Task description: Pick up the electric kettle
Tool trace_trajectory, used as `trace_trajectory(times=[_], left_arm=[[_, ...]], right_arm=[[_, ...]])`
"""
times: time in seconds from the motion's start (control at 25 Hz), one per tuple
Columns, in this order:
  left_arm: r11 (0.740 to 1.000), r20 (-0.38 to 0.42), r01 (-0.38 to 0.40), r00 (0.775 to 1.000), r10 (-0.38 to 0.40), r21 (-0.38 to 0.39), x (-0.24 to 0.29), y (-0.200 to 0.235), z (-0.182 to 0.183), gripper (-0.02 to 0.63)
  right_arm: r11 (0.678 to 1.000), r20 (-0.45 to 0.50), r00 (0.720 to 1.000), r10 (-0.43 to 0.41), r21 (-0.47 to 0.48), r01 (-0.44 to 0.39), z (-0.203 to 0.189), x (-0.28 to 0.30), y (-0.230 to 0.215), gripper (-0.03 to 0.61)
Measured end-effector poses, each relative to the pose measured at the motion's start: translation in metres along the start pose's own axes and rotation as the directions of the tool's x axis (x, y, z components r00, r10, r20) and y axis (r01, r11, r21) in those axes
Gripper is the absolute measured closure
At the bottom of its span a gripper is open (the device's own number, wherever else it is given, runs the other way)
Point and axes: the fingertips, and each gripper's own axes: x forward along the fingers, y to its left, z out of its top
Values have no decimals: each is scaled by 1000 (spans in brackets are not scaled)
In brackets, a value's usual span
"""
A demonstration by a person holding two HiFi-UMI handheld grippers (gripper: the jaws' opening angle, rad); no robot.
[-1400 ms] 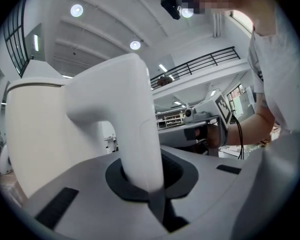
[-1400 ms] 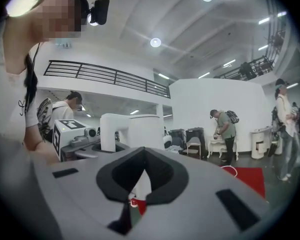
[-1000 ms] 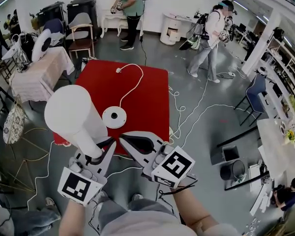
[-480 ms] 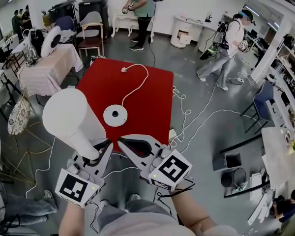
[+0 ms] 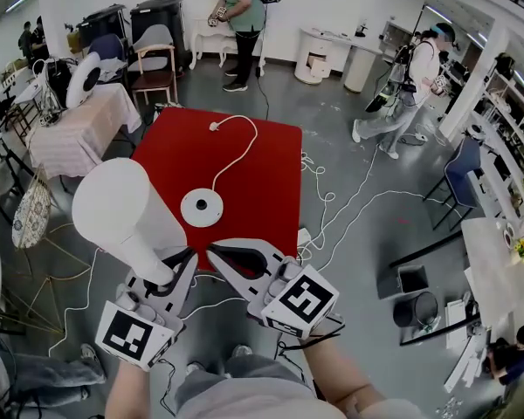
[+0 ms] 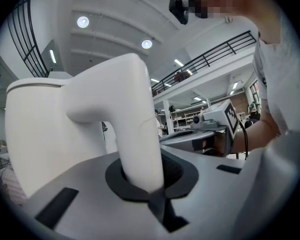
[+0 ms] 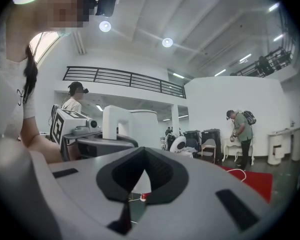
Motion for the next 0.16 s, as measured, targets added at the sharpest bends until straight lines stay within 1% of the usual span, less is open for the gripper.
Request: trace_trajectory(times=[0.16], left_arm=[[1000,-3,7,1000,-7,6,-4,5,1,597]], right_arm=[[1000,4,1000,-4,1,4,3,6,1,572]])
